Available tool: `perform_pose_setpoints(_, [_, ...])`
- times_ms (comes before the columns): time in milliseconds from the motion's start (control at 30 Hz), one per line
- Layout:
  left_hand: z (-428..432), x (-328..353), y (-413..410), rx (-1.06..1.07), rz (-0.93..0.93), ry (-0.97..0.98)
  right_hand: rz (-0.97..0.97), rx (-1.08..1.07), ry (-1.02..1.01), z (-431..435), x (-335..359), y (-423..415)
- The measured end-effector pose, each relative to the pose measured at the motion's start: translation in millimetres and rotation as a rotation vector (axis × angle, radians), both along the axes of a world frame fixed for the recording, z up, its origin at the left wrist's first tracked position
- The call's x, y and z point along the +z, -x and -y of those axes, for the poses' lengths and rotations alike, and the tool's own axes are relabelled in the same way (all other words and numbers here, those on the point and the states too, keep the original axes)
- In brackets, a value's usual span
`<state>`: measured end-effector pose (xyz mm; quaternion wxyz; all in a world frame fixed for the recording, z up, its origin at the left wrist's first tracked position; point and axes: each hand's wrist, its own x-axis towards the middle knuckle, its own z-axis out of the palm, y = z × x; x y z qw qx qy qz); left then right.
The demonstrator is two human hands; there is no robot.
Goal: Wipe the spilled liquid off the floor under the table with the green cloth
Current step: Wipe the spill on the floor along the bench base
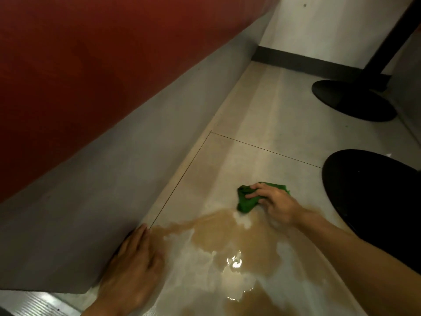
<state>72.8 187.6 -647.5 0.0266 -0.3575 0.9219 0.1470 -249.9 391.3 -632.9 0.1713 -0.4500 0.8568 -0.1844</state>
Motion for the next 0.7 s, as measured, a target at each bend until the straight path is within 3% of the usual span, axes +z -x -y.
perform_pose_setpoints(233, [0.5, -1.8, 3.2, -0.006, 0.064, -0.038, 0.014, -0.269, -0.033, -41.9, 11.8, 26.1])
perform_pose_setpoints(433, [-9.2, 21.2, 15.2, -0.010, 0.164, -0.059, -0.043, -0.129, -0.038, 29.4, 4.2, -6.4])
perform_pose_setpoints(567, [-8.9, 39.0, 40.6, 0.020, -0.030, -0.010, -0.055, 0.012, -0.050, 76.4, -6.5, -41.6])
perform_pose_setpoints(633, [-3.1, 33.7, 68.8, -0.064, -0.206, 0.015, -0.048, 0.038, -0.045, 81.3, -12.0, -49.8])
perform_pose_setpoints(700, [5.2, 26.6, 98.7, -0.193, -0.198, -0.041, -0.042, 0.052, -0.036, 73.9, -12.8, -55.0])
